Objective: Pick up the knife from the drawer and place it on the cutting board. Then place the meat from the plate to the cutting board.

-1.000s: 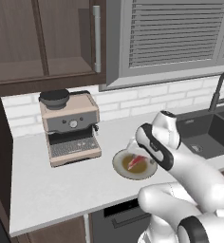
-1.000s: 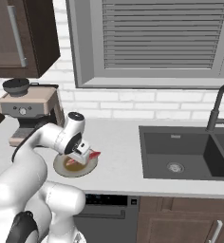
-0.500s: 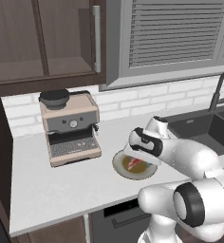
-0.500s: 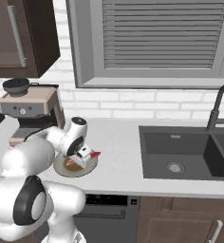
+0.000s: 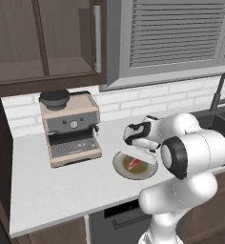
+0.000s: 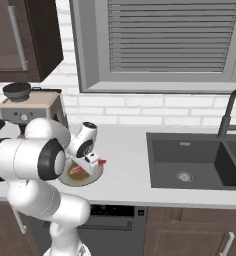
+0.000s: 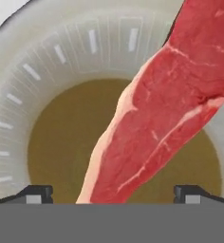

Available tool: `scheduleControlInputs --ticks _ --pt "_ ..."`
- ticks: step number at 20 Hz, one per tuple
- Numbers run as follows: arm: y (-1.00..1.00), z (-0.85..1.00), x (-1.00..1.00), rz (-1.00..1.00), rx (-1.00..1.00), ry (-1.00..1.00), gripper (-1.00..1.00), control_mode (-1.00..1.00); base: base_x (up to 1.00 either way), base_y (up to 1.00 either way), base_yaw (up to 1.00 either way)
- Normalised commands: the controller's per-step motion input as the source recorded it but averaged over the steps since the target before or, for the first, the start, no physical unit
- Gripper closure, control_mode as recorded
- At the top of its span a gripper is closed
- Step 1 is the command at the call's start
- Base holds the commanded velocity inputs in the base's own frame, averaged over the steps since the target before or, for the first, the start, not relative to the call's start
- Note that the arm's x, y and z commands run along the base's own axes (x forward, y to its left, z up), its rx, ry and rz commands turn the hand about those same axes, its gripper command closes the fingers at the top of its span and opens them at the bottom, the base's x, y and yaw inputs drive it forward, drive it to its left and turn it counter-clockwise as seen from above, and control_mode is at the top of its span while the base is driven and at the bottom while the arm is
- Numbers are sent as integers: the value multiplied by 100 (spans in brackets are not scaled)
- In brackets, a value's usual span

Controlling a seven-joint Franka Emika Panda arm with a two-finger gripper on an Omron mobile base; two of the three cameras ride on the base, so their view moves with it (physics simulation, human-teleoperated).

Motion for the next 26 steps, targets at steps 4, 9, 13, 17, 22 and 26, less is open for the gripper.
scheduleControlInputs --ticks 4,9,13,17,22,26 --pt "0 -42 37 -8 0 7 -100 -100 0 0 0" --pt "2 -67 20 -14 0 4 100 -100 0 0 0" --pt "34 -95 -15 -25 0 0 100 -100 0 0 0" --pt "51 -100 -41 -25 -6 0 100 -100 0 0 0" --pt "47 -90 -59 -21 -13 -2 100 -100 0 0 0" --pt "2 -38 -87 -10 -22 0 100 -100 0 0 0"
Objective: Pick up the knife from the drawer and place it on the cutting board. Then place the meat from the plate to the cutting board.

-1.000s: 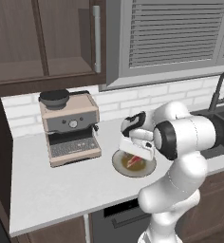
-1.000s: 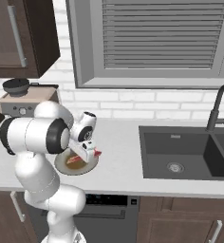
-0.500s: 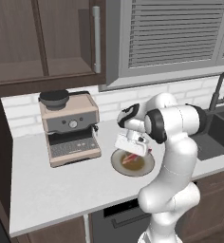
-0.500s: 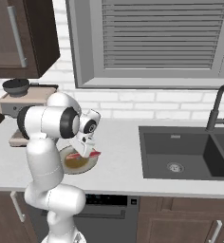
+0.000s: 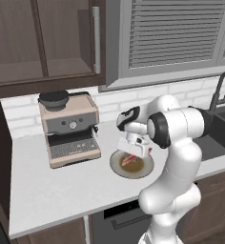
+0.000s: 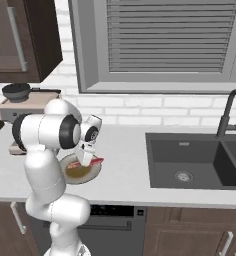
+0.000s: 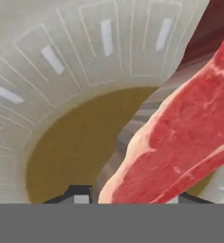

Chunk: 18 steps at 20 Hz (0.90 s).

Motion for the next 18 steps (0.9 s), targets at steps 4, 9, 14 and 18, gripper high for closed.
scheduleControlInputs --ticks 4,9,14,18 --pt "-29 25 -82 -4 -20 0 100 -100 0 0 0" --pt "-60 76 -77 0 -2 -1 100 -100 0 0 0" --pt "-56 100 -66 0 0 0 100 -100 0 0 0" --pt "-32 100 -81 0 0 -4 100 -100 0 0 0"
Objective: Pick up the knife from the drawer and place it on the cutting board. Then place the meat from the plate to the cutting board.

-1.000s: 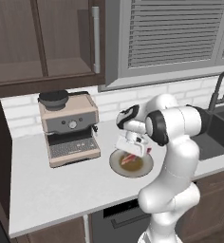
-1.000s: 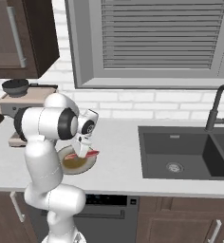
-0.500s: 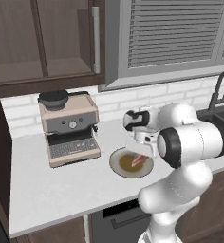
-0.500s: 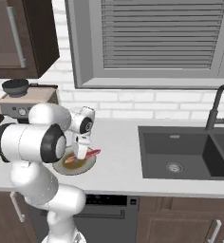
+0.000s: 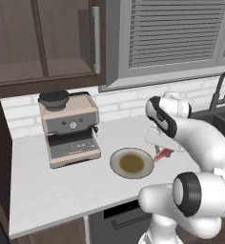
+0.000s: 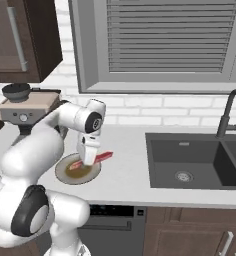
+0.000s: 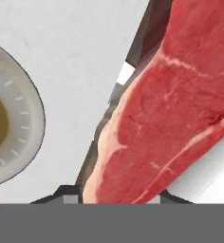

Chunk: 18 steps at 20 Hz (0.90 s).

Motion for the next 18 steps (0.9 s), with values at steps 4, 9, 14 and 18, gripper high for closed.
scheduleControlInputs --ticks 4,9,14,18 --pt "-18 82 -92 7 0 -9 100 -100 0 0 0" --pt "-18 55 -66 19 0 -7 100 -100 0 0 0" --pt "-3 17 -56 21 -1 -3 100 -100 0 0 0" --pt "0 0 -16 9 0 0 100 100 -16 -5 10"
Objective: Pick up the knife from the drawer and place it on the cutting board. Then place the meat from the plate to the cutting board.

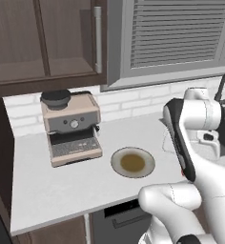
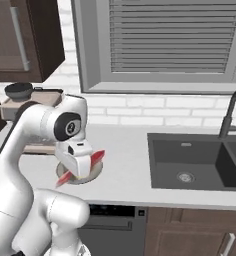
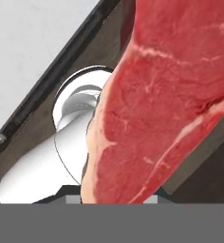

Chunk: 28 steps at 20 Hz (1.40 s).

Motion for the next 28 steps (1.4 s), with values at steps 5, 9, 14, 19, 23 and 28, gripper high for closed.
scheduleControlInputs --ticks 5,9,14,19,23,28 --pt "0 0 0 0 0 0 100 100 -38 -26 27" --pt "0 0 0 0 0 0 100 100 -28 -47 35" --pt "0 0 0 0 0 0 100 100 -29 -78 34" --pt "0 0 0 0 0 0 100 100 -49 -96 29" --pt "0 0 0 0 0 0 100 100 -67 -99 26" --pt "0 0 0 0 0 0 100 100 -56 -100 21"
